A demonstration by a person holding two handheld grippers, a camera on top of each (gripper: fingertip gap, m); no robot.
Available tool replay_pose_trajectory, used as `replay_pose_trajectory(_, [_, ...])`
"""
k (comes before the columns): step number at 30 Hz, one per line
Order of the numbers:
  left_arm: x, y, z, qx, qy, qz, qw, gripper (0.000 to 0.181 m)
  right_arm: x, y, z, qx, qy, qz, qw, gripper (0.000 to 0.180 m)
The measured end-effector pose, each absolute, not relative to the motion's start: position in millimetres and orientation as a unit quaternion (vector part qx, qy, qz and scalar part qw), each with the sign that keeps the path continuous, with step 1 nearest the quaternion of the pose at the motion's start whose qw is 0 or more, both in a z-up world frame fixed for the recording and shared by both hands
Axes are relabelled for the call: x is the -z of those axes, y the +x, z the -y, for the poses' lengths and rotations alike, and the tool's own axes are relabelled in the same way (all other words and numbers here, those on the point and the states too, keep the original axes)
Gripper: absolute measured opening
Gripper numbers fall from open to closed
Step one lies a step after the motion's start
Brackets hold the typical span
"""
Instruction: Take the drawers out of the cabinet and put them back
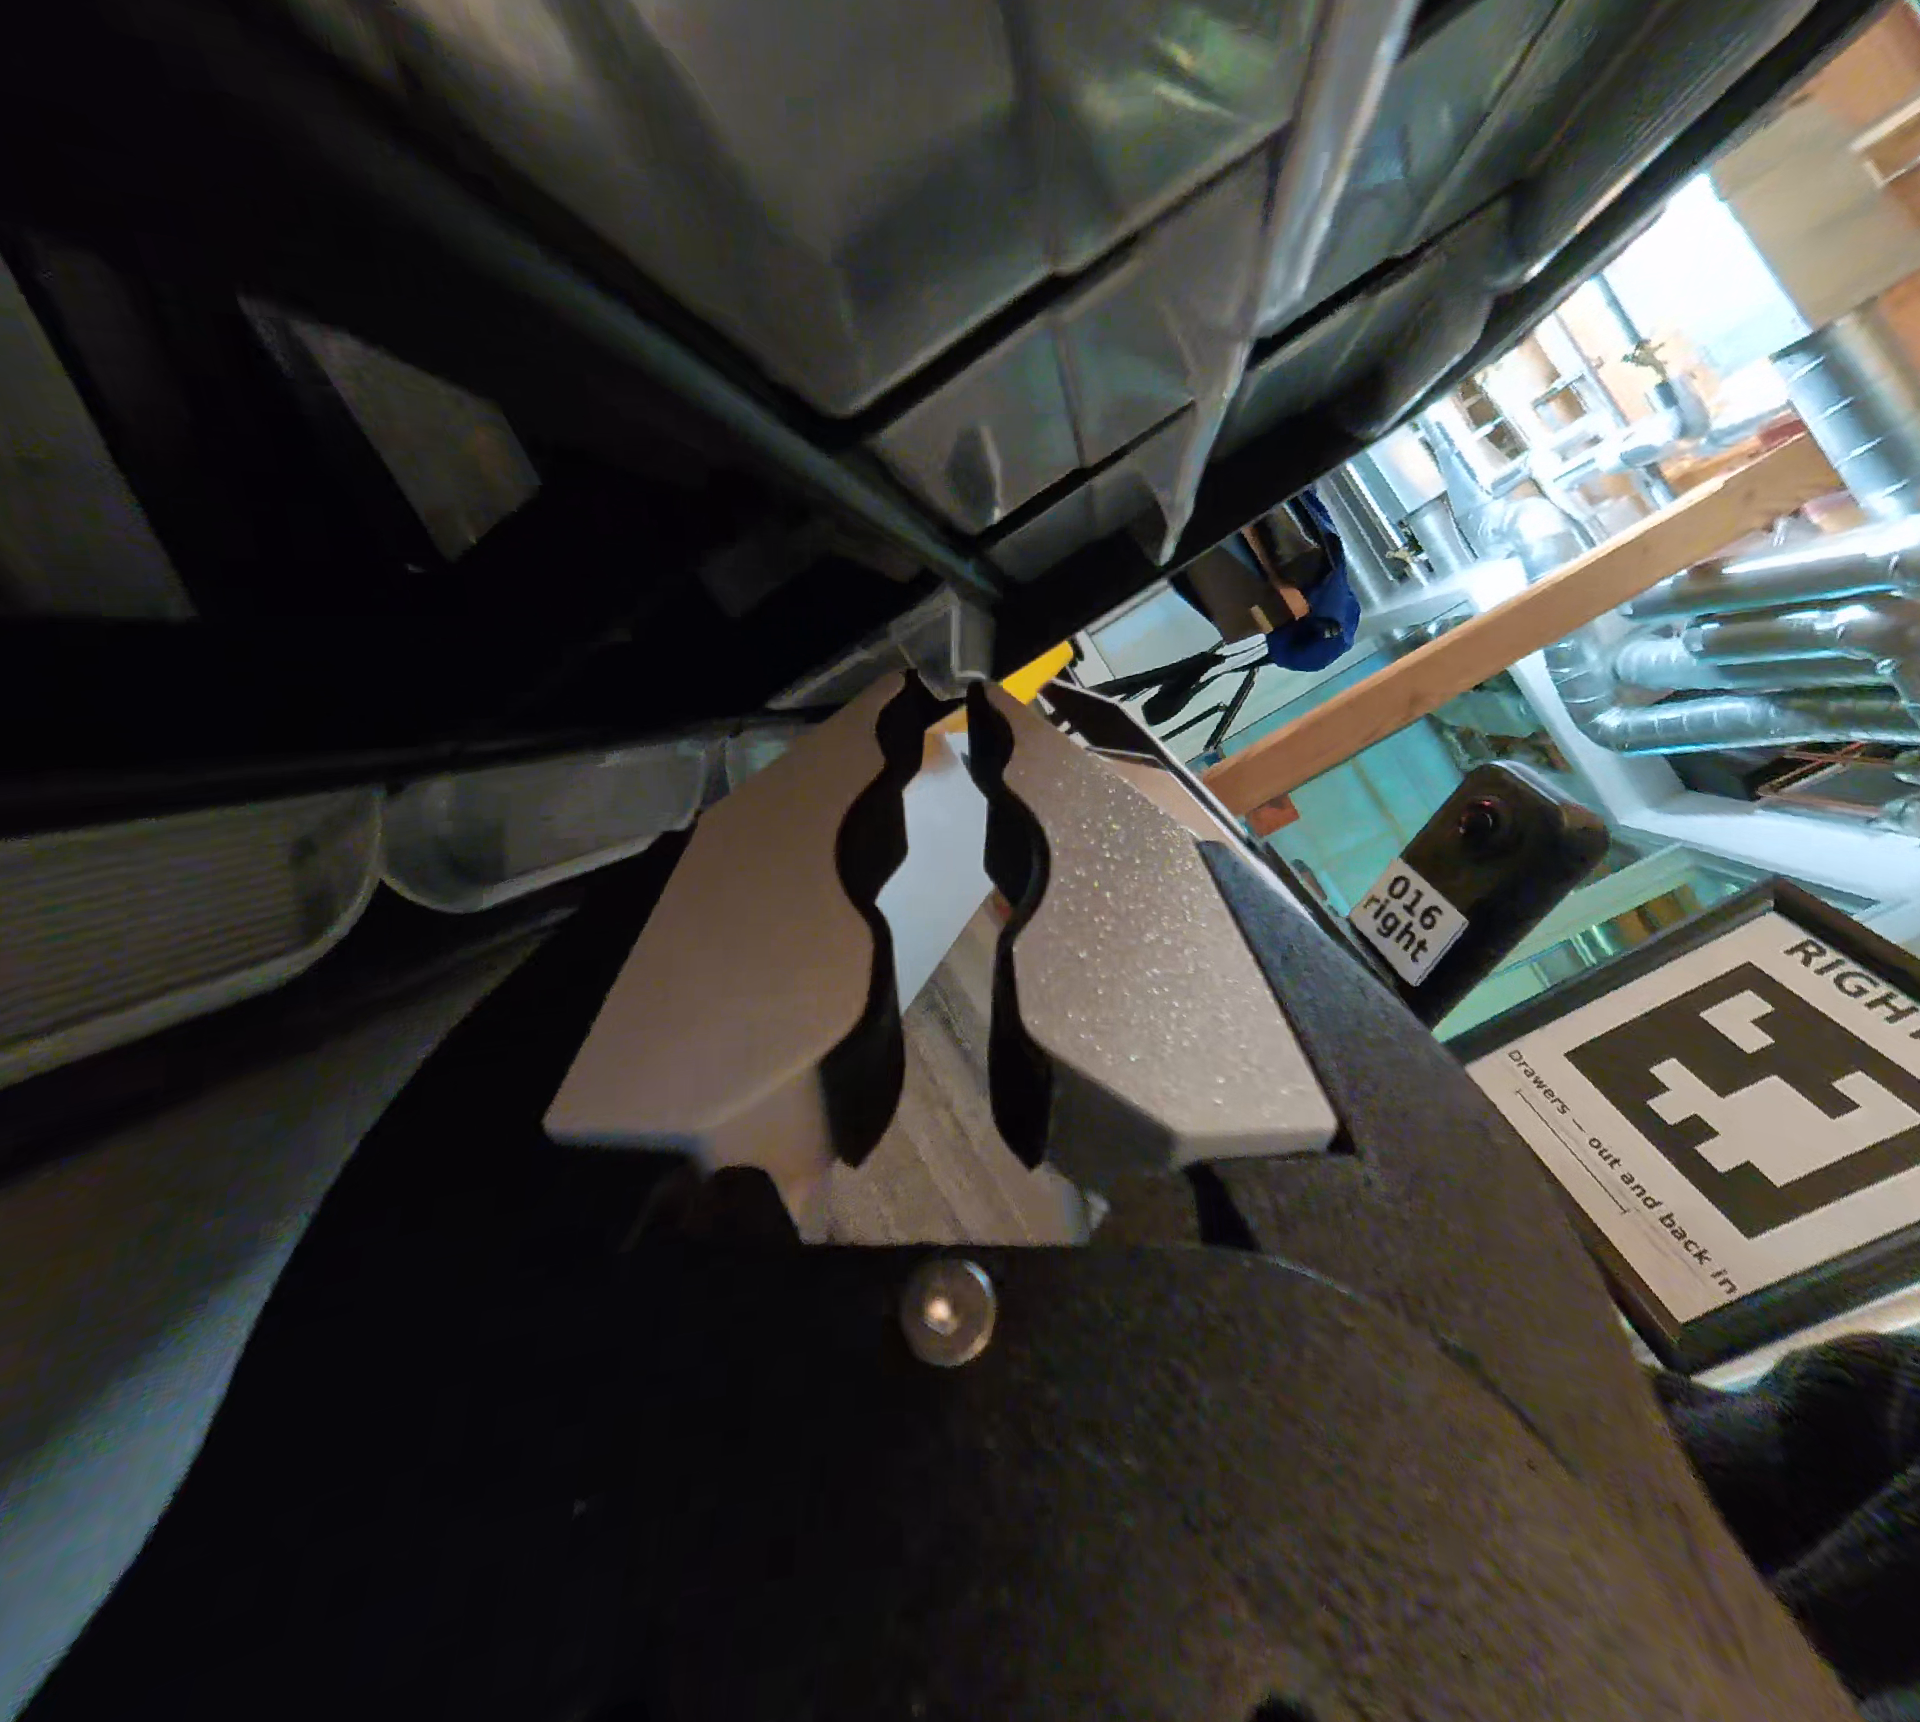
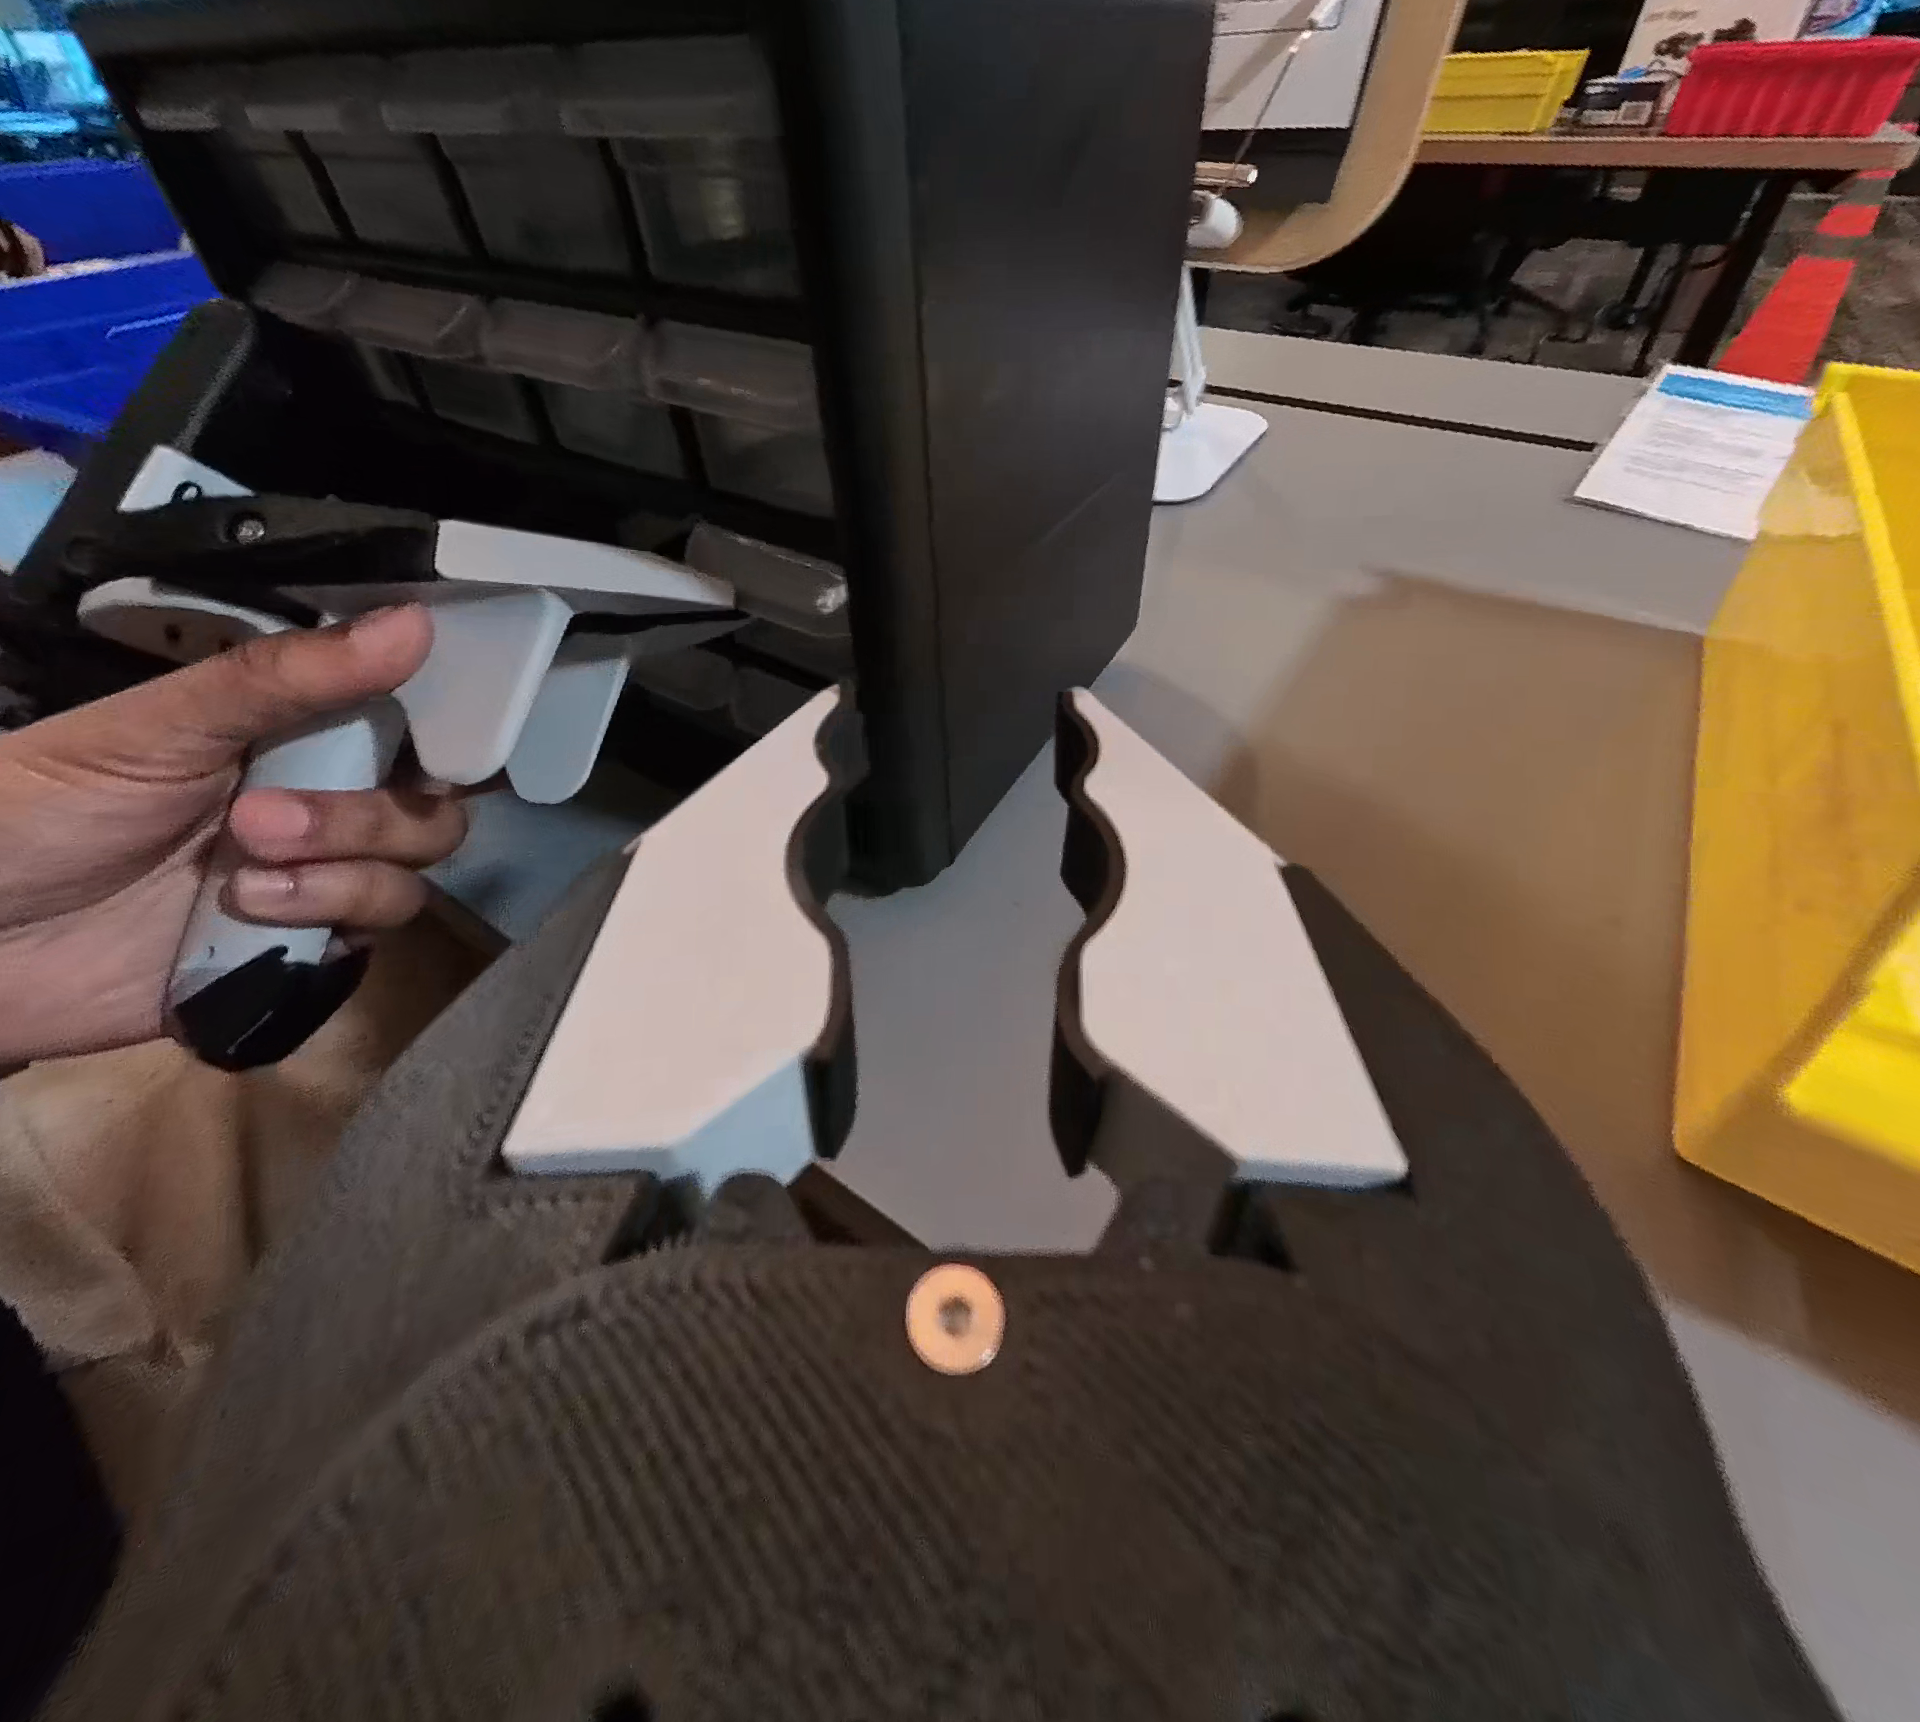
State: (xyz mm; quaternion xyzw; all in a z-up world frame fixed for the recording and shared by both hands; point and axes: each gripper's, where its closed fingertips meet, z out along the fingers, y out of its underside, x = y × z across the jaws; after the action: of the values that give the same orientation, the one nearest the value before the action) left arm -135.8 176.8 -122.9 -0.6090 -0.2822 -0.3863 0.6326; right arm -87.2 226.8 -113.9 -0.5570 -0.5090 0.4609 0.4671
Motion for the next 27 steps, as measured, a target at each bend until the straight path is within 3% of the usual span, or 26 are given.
replay_pose_trajectory(5, [134.6,-114.3,-162.1,0.391,-0.627,0.268,0.618,0.000,109.6,-87.8,-188.4,-0.466,-0.493,0.588,0.440,0.044])
replay_pose_trajectory(8, [138.8,-109.0,-157.8,0.407,-0.622,0.277,0.609,0.000,109.4,-87.7,-177.2,-0.422,-0.456,0.626,0.472,0.045])
replay_pose_trajectory(12, [130.6,-120.7,-168.1,0.449,-0.593,0.297,0.599,0.030,118.0,-90.7,-171.5,-0.383,-0.437,0.652,0.487,0.047])
replay_pose_trajectory(19, [134.0,-117.9,-154.8,0.433,-0.636,0.271,0.578,0.032,115.5,-103.3,-173.8,-0.264,-0.362,0.709,0.544,0.024])
replay_pose_trajectory(23, [142.5,-117.1,-134.9,0.428,-0.671,0.250,0.551,0.034,120.4,-114.1,-168.8,-0.193,-0.322,0.740,0.558,0.025])
replay_pose_trajectory(27, [145.2,-119.6,-115.1,0.393,-0.700,0.216,0.557,0.033,115.7,-129.4,-170.7,-0.129,-0.282,0.755,0.579,0.037])
